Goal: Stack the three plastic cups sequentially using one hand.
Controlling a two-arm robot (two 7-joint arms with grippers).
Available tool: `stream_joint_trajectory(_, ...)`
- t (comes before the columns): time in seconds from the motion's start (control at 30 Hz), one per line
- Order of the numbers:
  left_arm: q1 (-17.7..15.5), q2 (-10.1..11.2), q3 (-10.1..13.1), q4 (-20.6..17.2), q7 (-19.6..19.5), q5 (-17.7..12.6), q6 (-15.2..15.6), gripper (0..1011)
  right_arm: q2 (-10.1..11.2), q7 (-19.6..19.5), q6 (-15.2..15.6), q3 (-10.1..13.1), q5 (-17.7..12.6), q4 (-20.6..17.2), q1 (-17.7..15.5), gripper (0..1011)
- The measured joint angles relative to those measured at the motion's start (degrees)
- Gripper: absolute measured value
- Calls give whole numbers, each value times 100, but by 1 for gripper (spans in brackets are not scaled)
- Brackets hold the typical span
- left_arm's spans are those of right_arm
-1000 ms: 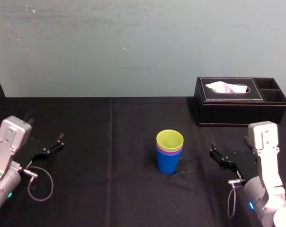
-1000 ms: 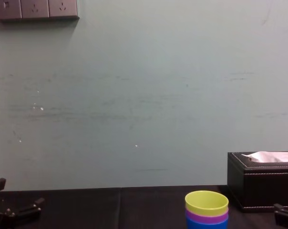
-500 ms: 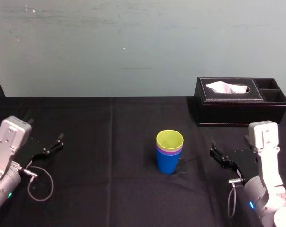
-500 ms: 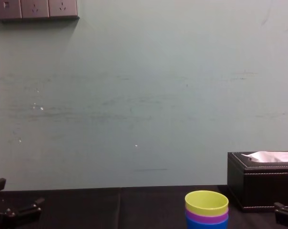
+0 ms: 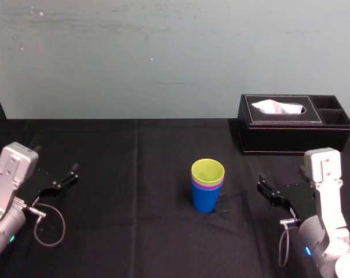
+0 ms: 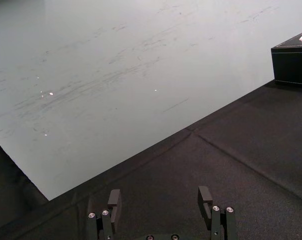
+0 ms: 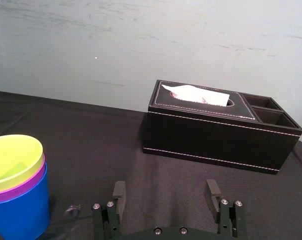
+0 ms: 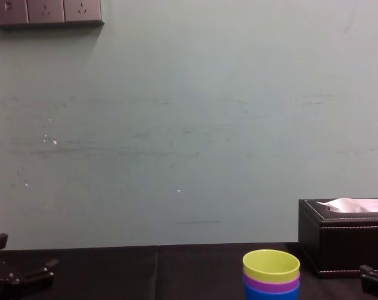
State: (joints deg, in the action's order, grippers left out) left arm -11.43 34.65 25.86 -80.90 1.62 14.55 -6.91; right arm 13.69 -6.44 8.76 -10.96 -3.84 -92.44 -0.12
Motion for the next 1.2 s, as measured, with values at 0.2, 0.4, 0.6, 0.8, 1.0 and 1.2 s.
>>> stream_joint_trajectory(0.2,0,-1,0,0,0,0,0,1000,0,0,0,0,0,0,0,1002)
stream_joint_trajectory(0.4,0,0,0,0,0,0,0,1000,0,0,0,0,0,0,0,1002)
stream_joint_trajectory(0.6,0,0,0,0,0,0,0,1000,0,0,0,0,0,0,0,1003)
stream_joint_trajectory(0.8,0,0,0,0,0,0,0,1000,0,0,0,0,0,1,0,1003)
stream_joint_trajectory(1.0,0,0,0,0,0,0,0,1000,0,0,0,0,0,0,0,1002)
stream_joint_trajectory(1.2,0,0,0,0,0,0,0,1000,0,1,0,0,0,1,0,1002)
